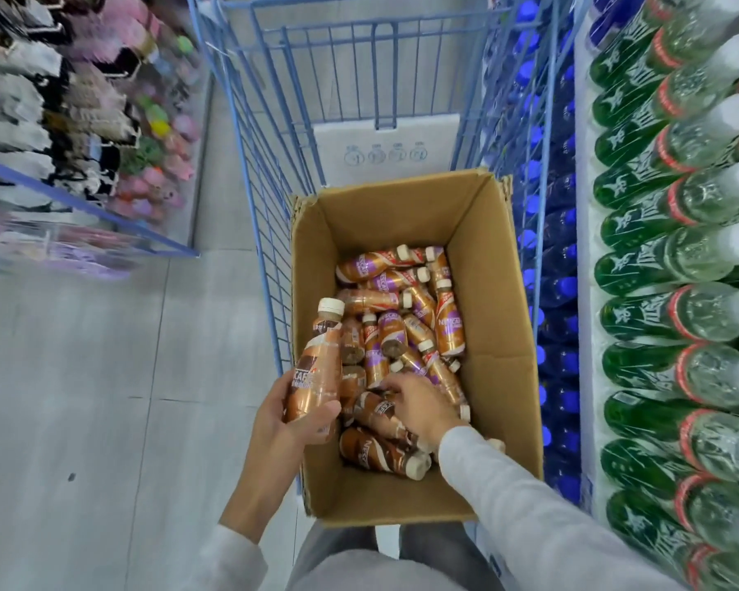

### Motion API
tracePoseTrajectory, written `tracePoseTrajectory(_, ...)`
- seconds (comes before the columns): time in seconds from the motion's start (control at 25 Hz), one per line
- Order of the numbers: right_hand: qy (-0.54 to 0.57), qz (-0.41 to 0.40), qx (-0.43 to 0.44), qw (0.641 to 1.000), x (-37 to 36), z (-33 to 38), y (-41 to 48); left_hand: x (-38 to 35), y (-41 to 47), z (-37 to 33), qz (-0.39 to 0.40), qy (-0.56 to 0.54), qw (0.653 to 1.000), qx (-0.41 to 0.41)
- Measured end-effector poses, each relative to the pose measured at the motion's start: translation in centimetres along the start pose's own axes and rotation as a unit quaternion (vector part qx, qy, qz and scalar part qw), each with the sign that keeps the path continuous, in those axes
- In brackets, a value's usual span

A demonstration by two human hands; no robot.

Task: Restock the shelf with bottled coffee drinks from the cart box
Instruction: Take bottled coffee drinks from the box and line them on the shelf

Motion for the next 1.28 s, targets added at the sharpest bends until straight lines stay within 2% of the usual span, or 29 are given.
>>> tracePoseTrajectory(0.12,-0.112,0.113,0.039,0.987,-0.9,0.2,2.7,0.7,-0.2,0.7,-0.008,-0.013,1.0,-0.004)
tracePoseTrajectory(0.24,-0.038,0.187,0.002,0.982,-1.7,0.1,3.8,0.8,-0.1,1.2,-0.004,-0.034,0.999,-0.004)
tracePoseTrajectory(0.32,0.003,0.201,-0.03,0.979,-2.7,-0.1,4.1,0.8,0.1,1.4,-0.002,-0.042,0.999,0.001)
tracePoseTrajectory(0.52,-0.039,0.155,-0.082,0.984,-4.3,-0.5,4.8,0.8,0.4,1.1,0.011,-0.045,0.999,-0.012)
tracePoseTrajectory(0.6,-0.06,0.137,-0.074,0.986,-3.9,0.3,4.7,0.8,0.3,1.0,0.019,-0.046,0.999,-0.01)
tracePoseTrajectory(0.68,-0.15,0.109,-0.021,0.982,-2.9,1.5,4.8,0.7,0.3,0.8,0.021,-0.049,0.998,-0.015)
tracePoseTrajectory(0.72,-0.235,0.083,0.031,0.968,-2.3,2.5,4.7,0.6,0.3,0.7,0.021,-0.049,0.998,-0.017)
tracePoseTrajectory(0.8,-0.378,0.03,0.144,0.914,-1.8,4.5,4.4,0.6,0.4,0.9,0.024,-0.04,0.999,-0.018)
tracePoseTrajectory(0.88,-0.45,0.035,0.203,0.869,-2.1,5.1,5.0,0.6,0.7,1.0,0.022,-0.036,0.999,-0.017)
tracePoseTrajectory(1.0,-0.48,0.059,0.266,0.834,-2.9,4.1,6.4,0.6,0.9,1.2,0.014,-0.033,0.999,-0.018)
tracePoseTrajectory(1.08,-0.462,0.055,0.284,0.838,-3.3,2.9,6.8,0.6,1.0,1.2,0.015,-0.032,0.999,-0.023)
tracePoseTrajectory(1.16,-0.413,0.028,0.274,0.868,-3.6,1.6,6.4,0.6,1.1,1.3,0.012,-0.027,0.999,-0.027)
tracePoseTrajectory(1.28,-0.283,-0.002,0.215,0.935,-3.4,0.2,5.6,0.5,0.9,1.3,0.005,-0.031,0.999,-0.027)
Point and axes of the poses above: each hand's wrist, its own y-axis towards the middle knuckle, its own x-axis out of the back of the hand, z = x × y, the point moved 7 cm from there along y, towards the middle knuckle, and after that the axes turned 2 degrees about z, right-handed, at the moved point
